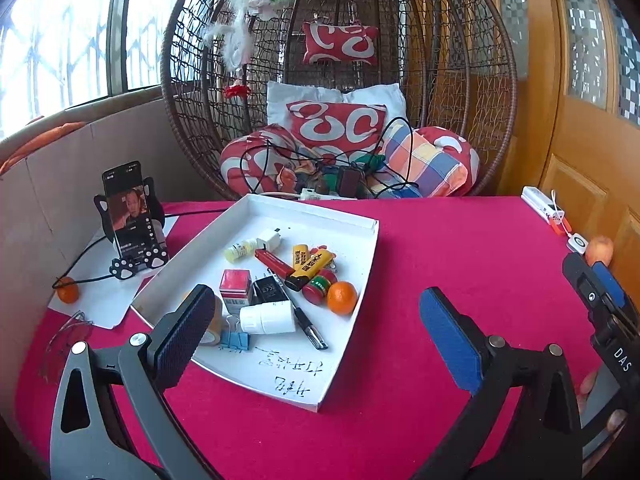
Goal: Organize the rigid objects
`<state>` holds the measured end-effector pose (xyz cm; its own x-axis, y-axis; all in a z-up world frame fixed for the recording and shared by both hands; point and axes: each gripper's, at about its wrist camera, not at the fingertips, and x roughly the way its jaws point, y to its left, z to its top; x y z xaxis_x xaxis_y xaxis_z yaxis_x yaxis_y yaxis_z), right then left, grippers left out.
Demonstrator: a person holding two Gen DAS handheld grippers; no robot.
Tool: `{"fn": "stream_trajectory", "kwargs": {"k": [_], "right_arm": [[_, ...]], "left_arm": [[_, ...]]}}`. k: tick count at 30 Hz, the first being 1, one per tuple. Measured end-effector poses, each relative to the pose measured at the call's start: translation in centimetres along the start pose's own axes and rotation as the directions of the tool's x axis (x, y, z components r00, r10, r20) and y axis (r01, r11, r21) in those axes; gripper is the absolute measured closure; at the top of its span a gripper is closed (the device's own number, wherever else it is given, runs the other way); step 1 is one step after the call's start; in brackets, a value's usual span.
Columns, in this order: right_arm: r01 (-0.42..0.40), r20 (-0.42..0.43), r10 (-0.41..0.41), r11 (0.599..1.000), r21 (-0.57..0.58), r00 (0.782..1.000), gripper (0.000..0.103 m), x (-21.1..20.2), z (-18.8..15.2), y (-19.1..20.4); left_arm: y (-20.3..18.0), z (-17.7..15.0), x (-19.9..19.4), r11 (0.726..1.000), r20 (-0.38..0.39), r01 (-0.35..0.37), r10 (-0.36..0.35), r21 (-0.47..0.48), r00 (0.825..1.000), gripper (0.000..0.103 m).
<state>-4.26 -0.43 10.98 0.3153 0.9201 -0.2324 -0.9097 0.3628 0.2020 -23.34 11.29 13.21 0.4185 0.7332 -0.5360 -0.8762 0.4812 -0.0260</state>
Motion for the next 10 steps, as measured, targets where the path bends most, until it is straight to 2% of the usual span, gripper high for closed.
{"fn": "stream_trajectory", "kwargs": {"k": [10], "right_arm": [[0.000,-0.015,0.000,1.000,-0.003,1.000,0.000,0.22,-0.17,0.24]], "left_arm": [[0.38,-0.18,0.16,1.000,0.006,-0.016,0.016,-0.004,1.000,0.000]]}}
